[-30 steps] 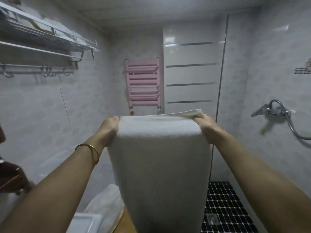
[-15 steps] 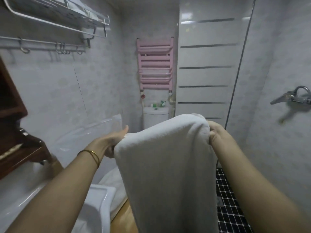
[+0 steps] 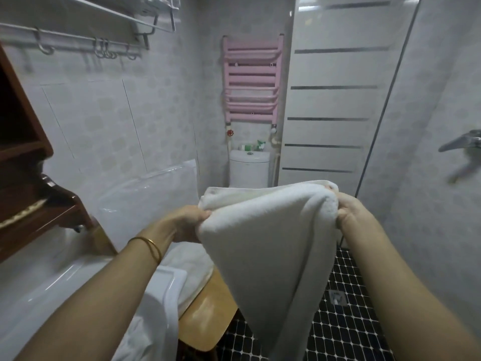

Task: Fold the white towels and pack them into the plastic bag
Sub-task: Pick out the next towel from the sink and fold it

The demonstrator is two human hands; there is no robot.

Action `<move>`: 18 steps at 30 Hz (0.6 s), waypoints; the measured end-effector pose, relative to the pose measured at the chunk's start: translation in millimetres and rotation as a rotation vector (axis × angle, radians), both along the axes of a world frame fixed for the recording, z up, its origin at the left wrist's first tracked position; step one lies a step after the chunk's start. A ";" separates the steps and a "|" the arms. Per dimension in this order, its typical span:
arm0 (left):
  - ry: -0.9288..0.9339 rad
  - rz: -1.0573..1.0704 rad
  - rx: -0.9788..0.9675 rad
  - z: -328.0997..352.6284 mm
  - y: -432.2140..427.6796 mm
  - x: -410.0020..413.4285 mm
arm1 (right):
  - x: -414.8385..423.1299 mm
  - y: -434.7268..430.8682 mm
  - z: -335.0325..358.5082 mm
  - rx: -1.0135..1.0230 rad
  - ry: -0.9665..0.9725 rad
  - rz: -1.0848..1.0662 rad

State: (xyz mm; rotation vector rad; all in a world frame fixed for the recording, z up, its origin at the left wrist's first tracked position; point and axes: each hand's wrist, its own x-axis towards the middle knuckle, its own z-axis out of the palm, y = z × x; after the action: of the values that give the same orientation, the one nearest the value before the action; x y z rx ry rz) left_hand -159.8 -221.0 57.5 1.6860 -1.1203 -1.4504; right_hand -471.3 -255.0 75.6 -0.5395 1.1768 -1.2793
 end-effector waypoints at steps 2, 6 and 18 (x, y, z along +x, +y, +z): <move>-0.137 0.149 -0.109 -3.8 -8.0 -10.5 | -7.6 -4.7 -6.6 0.024 0.070 0.038; -0.184 0.333 -0.228 0.1 -24.7 -28.4 | -31.3 -13.6 -24.3 0.016 0.627 0.152; 0.091 0.340 -0.377 28.6 -48.0 -86.6 | -61.1 7.5 -79.6 0.324 0.061 0.221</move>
State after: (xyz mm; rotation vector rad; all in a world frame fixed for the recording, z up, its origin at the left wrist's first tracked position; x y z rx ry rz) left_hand -246.3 -269.1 86.1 1.4432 -0.9331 -1.0193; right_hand -532.4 -247.6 -4.0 -0.4557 1.3054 -0.8686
